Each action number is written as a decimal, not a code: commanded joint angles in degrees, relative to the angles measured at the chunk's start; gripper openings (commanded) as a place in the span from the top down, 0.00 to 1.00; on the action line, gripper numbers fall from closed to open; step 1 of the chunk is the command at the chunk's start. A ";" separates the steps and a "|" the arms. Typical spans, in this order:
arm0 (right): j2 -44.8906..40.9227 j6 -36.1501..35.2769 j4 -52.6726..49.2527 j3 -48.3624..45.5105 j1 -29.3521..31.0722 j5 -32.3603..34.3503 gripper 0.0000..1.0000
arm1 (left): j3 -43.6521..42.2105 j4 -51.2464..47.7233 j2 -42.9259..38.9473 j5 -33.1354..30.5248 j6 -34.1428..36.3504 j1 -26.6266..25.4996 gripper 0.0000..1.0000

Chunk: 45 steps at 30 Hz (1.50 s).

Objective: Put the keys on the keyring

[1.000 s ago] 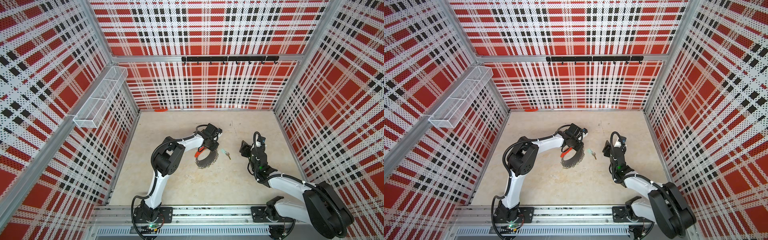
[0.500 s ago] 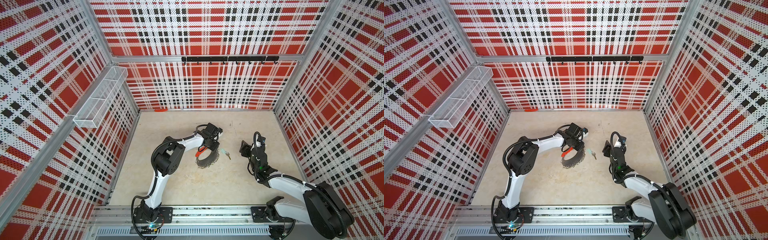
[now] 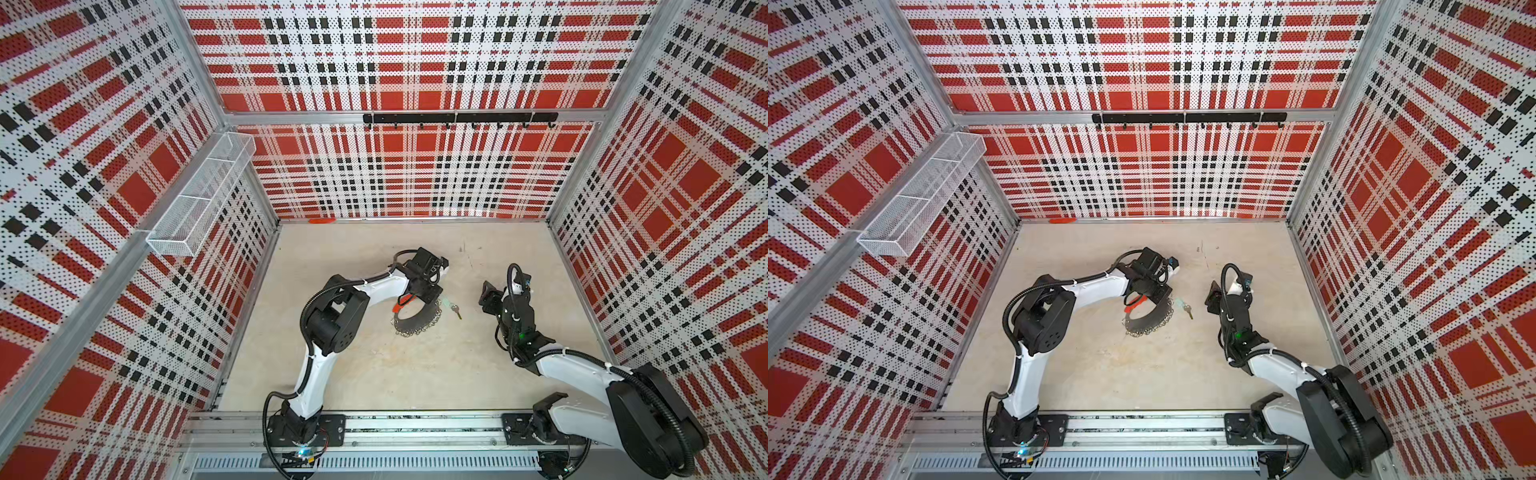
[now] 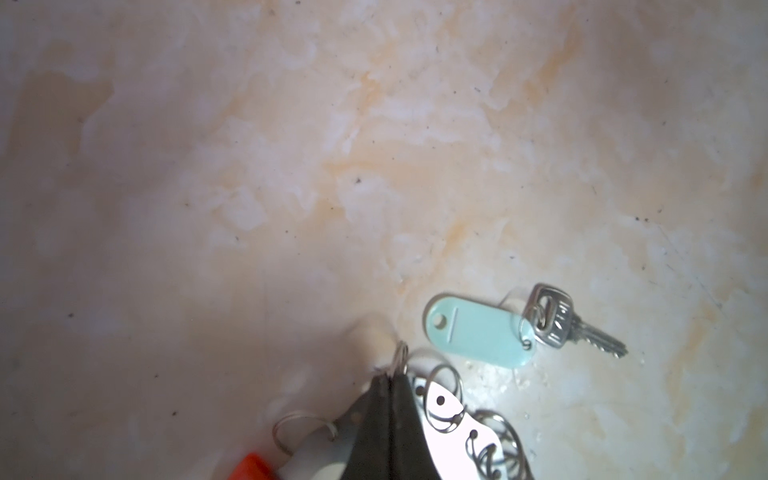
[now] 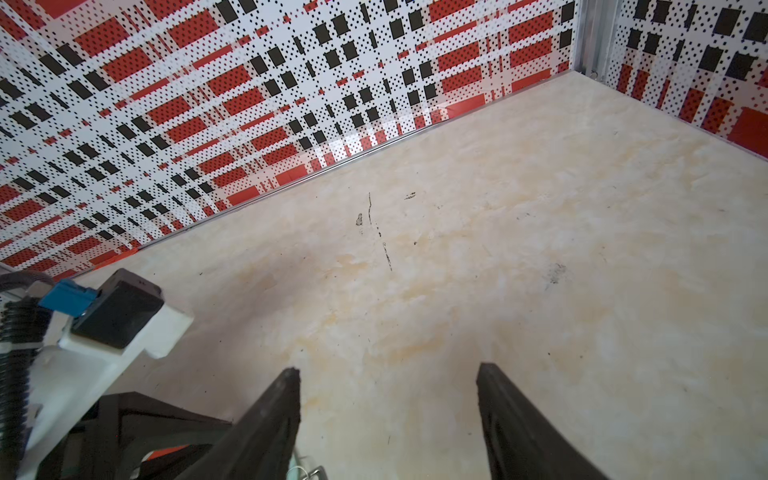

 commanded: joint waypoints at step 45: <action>2.98 1.82 -55.65 56.23 0.21 -33.99 0.62 | -17.11 35.76 -36.23 16.81 -15.67 6.54 1.00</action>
